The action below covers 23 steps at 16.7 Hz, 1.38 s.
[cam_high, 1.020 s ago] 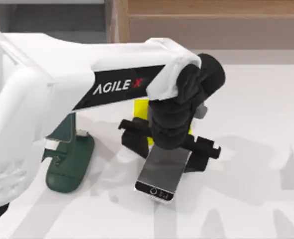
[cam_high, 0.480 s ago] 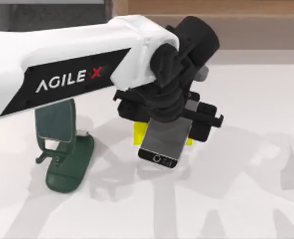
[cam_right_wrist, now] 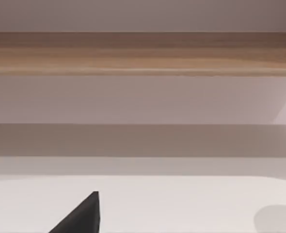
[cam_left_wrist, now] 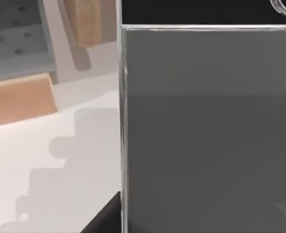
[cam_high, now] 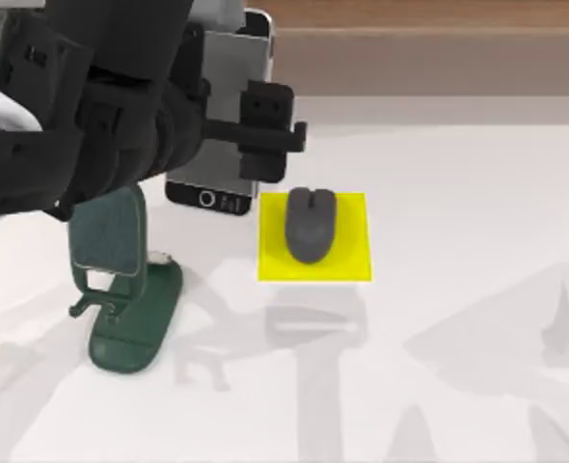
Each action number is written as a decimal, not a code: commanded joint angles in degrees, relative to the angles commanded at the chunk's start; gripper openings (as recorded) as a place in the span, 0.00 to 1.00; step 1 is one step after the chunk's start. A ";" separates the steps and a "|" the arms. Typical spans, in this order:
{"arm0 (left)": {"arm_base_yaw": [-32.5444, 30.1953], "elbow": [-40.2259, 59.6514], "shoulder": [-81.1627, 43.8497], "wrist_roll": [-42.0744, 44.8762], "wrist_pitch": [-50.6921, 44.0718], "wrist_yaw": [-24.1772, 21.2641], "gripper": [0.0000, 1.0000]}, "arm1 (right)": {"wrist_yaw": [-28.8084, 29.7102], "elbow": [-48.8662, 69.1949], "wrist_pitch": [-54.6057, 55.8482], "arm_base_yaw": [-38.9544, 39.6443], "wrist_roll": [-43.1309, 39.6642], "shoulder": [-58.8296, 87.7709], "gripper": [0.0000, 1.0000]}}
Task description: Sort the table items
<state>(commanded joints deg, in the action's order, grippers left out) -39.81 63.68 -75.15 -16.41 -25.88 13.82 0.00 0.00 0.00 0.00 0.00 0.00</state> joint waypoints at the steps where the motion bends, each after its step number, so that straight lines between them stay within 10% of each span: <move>1: 0.99 -4.82 5.34 0.82 2.05 0.60 0.00 | 0.00 0.00 0.00 0.00 0.00 0.00 1.00; 9: 7.86 -34.08 34.15 6.52 9.29 1.77 0.00 | 0.00 0.00 0.00 0.00 0.00 0.00 1.00; 23: 8.11 -37.55 36.87 6.99 14.12 -1.71 0.00 | 0.00 0.00 0.00 0.00 0.00 0.00 1.00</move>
<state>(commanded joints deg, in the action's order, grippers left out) -31.70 26.13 -38.28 -9.42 -11.76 12.10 0.00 0.00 0.00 0.00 0.00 0.00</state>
